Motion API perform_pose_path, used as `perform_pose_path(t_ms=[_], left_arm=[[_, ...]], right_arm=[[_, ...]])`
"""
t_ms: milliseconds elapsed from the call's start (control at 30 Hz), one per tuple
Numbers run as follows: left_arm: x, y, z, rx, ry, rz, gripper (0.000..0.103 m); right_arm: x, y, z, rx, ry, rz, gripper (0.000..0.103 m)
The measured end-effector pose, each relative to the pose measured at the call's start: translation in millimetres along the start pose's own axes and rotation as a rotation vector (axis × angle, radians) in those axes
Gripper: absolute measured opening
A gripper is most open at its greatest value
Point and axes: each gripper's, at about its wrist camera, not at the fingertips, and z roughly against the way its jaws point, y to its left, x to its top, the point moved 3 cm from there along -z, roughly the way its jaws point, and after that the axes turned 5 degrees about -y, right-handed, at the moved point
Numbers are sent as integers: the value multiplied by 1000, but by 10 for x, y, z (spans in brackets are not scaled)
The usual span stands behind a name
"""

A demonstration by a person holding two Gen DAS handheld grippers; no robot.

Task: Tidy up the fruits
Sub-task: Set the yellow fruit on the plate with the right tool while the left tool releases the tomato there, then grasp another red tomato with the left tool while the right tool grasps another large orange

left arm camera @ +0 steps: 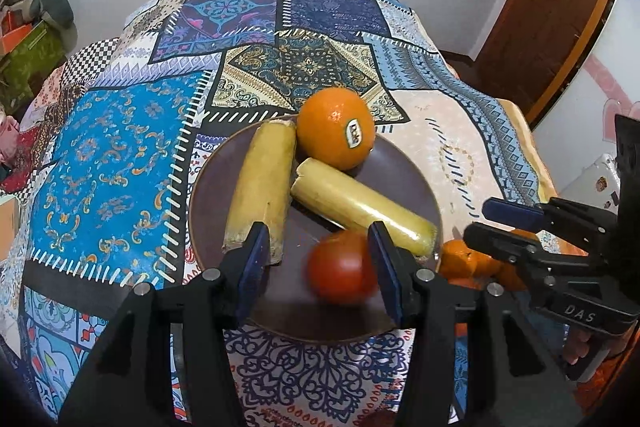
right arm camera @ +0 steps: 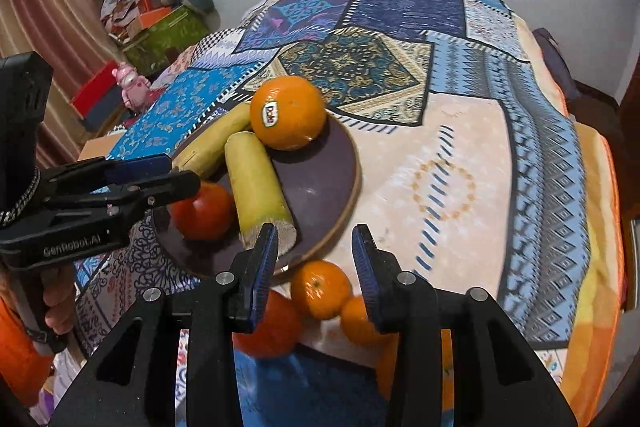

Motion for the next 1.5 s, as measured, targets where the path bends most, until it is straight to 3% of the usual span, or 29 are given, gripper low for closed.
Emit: perform_pose_path(t_ms=[267, 667, 1067, 1500], left_arm=[[-16, -62, 167, 14, -10, -7, 51], [-278, -426, 485, -9, -4, -43, 52], [-617, -903, 189, -60, 108, -87, 53], [-669, -1089, -173, -18, 126, -116, 53]], right_arm=[[-88, -167, 283, -32, -41, -28, 36], [-360, -467, 698, -97, -74, -65, 49], [-698, -575, 666, -73, -24, -108, 51], [-760, -575, 425, -37, 19, -121, 56]])
